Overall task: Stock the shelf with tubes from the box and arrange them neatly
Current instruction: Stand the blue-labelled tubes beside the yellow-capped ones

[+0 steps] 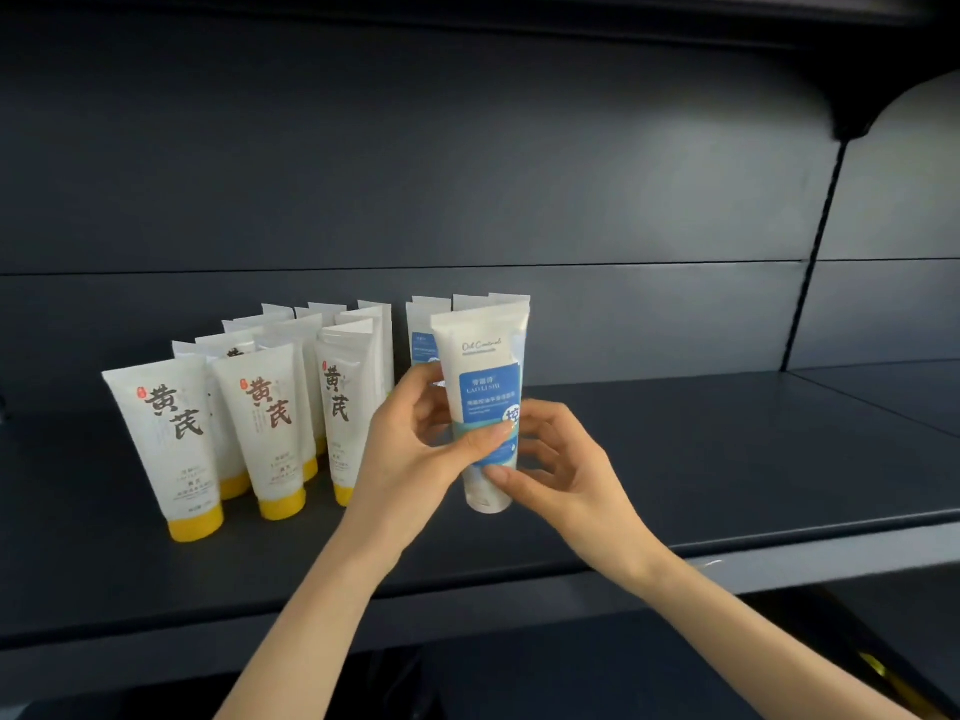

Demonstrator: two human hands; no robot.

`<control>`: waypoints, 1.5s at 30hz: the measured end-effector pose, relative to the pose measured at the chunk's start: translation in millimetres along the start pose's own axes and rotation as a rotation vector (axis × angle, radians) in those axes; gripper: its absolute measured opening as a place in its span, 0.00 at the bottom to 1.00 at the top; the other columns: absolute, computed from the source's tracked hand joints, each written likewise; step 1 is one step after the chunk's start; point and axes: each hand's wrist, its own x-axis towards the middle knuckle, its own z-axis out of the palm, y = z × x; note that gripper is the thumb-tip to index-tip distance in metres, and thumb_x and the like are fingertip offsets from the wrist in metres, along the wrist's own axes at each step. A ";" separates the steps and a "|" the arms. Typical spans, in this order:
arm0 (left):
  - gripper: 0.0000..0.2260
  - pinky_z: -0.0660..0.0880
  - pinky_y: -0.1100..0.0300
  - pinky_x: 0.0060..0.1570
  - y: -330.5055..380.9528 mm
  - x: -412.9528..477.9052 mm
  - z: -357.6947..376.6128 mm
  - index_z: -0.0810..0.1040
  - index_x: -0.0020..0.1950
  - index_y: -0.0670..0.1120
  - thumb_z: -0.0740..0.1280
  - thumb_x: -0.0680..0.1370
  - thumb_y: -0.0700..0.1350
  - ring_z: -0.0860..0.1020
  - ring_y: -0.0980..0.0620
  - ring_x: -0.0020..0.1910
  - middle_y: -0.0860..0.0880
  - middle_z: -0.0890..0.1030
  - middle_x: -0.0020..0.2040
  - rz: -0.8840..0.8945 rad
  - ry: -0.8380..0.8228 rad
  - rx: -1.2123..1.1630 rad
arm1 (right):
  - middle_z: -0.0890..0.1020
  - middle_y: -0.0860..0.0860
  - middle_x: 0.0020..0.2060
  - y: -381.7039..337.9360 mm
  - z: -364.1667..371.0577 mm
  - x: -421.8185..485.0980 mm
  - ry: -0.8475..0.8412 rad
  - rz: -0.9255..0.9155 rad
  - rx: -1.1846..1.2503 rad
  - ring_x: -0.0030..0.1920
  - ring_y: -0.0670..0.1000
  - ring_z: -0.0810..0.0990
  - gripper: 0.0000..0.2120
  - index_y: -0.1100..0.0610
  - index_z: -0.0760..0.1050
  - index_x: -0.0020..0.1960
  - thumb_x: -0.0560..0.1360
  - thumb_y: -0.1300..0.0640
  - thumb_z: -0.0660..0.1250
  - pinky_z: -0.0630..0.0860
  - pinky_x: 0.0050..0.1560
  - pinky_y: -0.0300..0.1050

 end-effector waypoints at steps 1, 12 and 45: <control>0.22 0.77 0.70 0.39 -0.1 0.7 1.5 0.72 0.54 0.55 0.73 0.63 0.50 0.80 0.63 0.50 0.62 0.82 0.47 -0.005 -0.010 0.005 | 0.80 0.46 0.57 -0.1 -1.3 0.1 0.008 0.004 -0.001 0.59 0.49 0.79 0.19 0.53 0.70 0.61 0.72 0.58 0.70 0.78 0.54 0.42; 0.28 0.78 0.68 0.48 -1.8 -0.2 -3.1 0.68 0.63 0.57 0.72 0.65 0.48 0.79 0.62 0.55 0.58 0.80 0.58 0.010 -0.045 0.045 | 0.81 0.48 0.57 -0.6 -7.5 16.0 -0.084 0.009 -0.090 0.58 0.49 0.80 0.19 0.53 0.70 0.61 0.73 0.59 0.72 0.77 0.56 0.41; 0.41 0.45 0.62 0.71 -13.6 -85.0 -105.1 0.34 0.72 0.58 0.24 0.62 0.73 0.41 0.64 0.72 0.62 0.44 0.74 -0.140 -0.051 1.221 | 0.74 0.57 0.63 137.6 -58.7 164.7 0.344 0.434 -0.496 0.61 0.56 0.74 0.24 0.62 0.64 0.64 0.73 0.59 0.71 0.72 0.54 0.47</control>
